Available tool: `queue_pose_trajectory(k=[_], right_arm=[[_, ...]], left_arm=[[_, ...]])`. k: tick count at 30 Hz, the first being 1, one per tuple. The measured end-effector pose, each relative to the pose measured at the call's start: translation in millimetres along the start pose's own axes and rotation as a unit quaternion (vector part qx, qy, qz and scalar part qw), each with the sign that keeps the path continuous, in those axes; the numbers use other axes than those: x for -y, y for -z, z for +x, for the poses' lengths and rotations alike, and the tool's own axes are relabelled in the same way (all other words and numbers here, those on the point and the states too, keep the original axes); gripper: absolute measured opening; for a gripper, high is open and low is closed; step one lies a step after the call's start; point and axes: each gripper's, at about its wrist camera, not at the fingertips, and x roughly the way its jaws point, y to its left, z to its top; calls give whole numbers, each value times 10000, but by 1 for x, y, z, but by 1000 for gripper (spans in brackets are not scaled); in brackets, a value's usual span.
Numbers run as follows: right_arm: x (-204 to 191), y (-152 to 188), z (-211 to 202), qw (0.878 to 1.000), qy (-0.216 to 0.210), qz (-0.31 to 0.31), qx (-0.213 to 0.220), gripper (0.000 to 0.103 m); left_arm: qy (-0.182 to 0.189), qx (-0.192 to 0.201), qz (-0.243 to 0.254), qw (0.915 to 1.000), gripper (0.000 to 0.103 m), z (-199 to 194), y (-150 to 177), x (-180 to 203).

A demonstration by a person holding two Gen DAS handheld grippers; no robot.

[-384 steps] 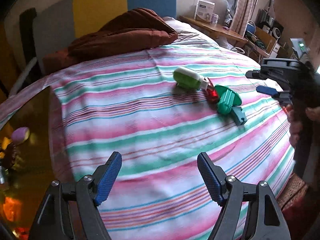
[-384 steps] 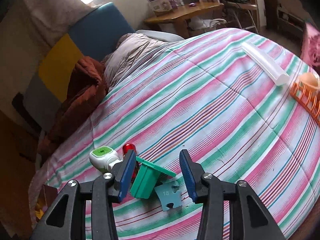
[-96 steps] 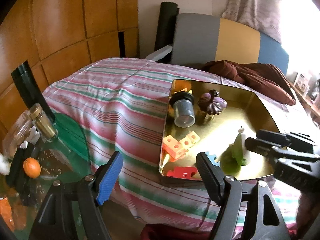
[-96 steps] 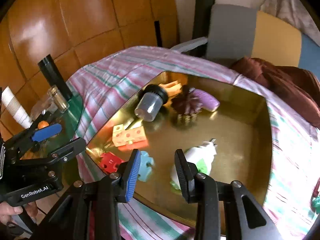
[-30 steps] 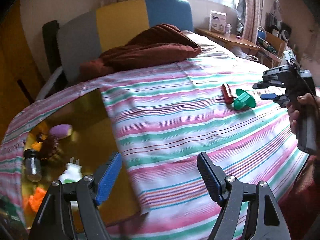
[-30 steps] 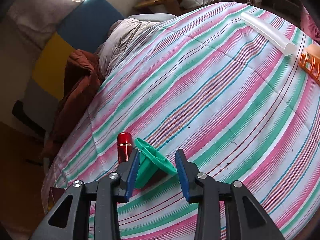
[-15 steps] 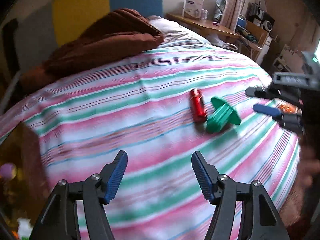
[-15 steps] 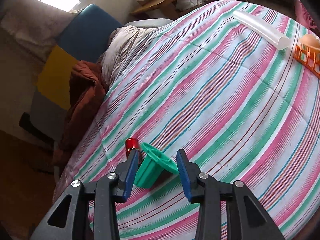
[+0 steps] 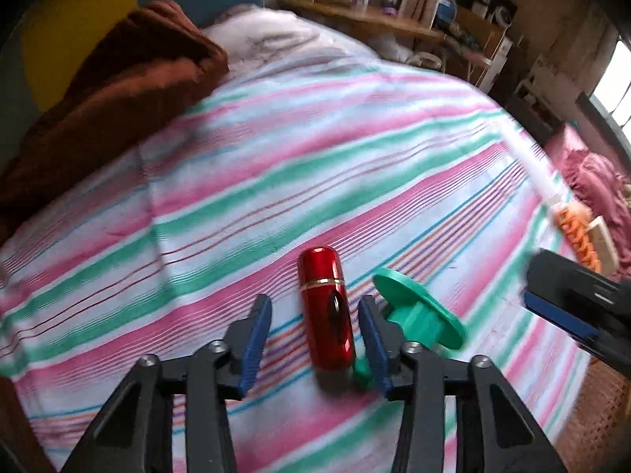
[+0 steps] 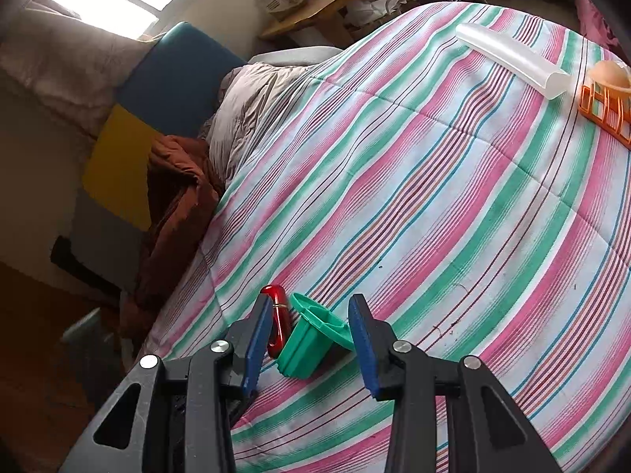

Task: Organize rigid objects
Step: 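Grasp the red cylinder with the left tool while the right tool grasps the green spool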

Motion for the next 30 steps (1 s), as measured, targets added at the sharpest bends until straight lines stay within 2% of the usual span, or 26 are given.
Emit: queue_pose_trajectory(k=[1,2,3,6,9,18,22,24,27,30], right_arm=[[-1,0,0,10000,-11,-25,-13,40],[-1,1,1,10000,-8,-56,-21,40],[-2,1,2,10000,15,-84,-32,40],[-5,2,6,9998,11,-178,-84,40],[-7,3,8,9996,12,-278,-78,40],[-15,12,21,9975,-196,-449,-508,40],[-15,17,31,9955,-292,-461,-775,40],[-12,21,37,9940,-387,-367,-956,40],[-11,26,49,9922,-269,-377,-1155,40],[-10,30,58,9916,-141,-357,-1234,40]], left_arm=[[15,-81,-55,10000,32,8,-1,-1],[-51,3,-27,10000,27,11,0,0],[-157,163,121,9997,26,9,2,3],[-175,268,273,9991,26,2,15,5],[-154,409,122,9990,26,-9,38,-8],[-195,824,-565,9948,26,-61,142,-30],[-359,990,-501,9932,26,-78,181,-22],[-461,1079,-376,9924,26,-84,196,-17],[-472,1264,-325,9903,26,-91,212,-15],[-389,1314,-369,9899,26,-89,211,-18]])
